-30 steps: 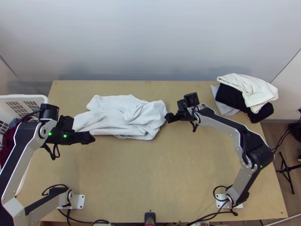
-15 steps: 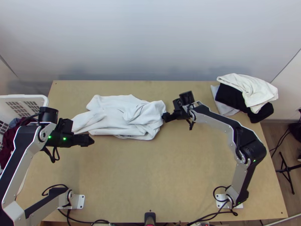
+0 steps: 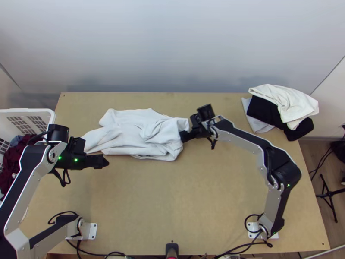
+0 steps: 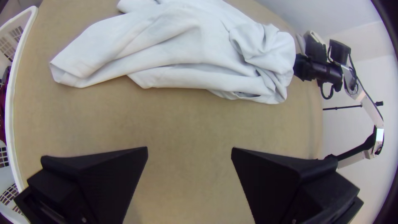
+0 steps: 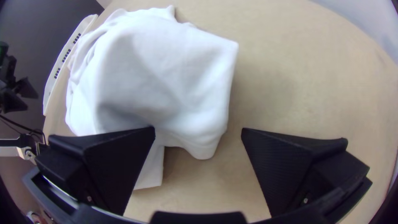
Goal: Fold the t-shirt
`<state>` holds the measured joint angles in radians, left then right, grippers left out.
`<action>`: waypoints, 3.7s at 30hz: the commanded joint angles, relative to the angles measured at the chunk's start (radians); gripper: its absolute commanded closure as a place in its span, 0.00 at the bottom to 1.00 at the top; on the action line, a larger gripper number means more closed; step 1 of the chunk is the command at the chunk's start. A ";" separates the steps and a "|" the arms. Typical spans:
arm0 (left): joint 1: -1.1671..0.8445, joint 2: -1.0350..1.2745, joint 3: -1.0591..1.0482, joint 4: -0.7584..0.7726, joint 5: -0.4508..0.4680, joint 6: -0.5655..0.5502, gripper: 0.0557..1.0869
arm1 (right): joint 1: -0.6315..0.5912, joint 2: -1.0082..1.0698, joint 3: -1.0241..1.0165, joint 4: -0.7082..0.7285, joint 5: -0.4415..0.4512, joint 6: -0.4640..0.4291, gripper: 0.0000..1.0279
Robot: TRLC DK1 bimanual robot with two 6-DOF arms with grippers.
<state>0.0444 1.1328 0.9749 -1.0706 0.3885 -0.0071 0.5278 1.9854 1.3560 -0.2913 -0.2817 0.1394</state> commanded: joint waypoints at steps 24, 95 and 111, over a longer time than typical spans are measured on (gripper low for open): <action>-0.008 0.012 -0.007 0.101 0.000 -0.048 0.05 | -0.029 -0.200 0.066 -0.304 0.099 -0.090 0.96; -0.640 0.344 -0.171 1.347 -0.724 -0.051 0.96 | 0.184 -0.321 0.959 -0.583 0.352 0.039 0.96; -0.505 -0.225 0.248 0.635 -0.533 -0.051 0.96 | 0.101 -0.385 0.953 -0.583 0.357 0.037 0.96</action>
<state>-0.4976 1.0599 0.9806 -0.1581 -0.2466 -0.0628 0.6605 1.6245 2.3028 -0.8745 0.0711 0.1776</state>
